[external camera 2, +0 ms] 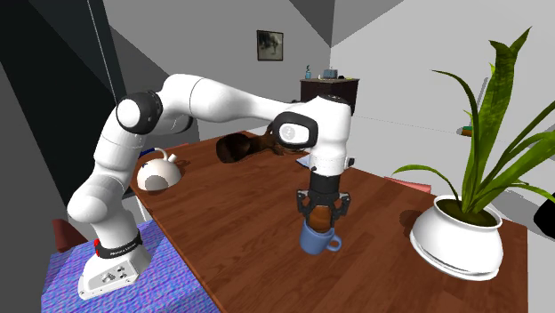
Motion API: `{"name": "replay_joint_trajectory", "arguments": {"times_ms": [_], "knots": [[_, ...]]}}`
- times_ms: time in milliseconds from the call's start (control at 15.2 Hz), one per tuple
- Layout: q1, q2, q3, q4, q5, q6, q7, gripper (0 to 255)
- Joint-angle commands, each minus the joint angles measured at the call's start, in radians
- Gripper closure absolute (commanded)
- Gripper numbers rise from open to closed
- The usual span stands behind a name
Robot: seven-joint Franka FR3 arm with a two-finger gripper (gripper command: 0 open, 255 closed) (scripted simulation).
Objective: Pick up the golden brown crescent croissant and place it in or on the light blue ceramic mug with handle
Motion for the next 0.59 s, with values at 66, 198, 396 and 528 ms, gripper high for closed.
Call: {"name": "replay_joint_trajectory", "arguments": {"times_ms": [66,198,396,528], "knots": [[0.002,0.025,0.011,-0.005,0.007,-0.007,0.000,255],[0.002,0.027,0.011,-0.010,0.008,-0.001,-0.002,0],[0.001,0.026,0.011,-0.029,0.009,0.016,-0.009,0],[0.002,0.025,0.011,-0.005,0.007,-0.008,-0.001,0]]}}
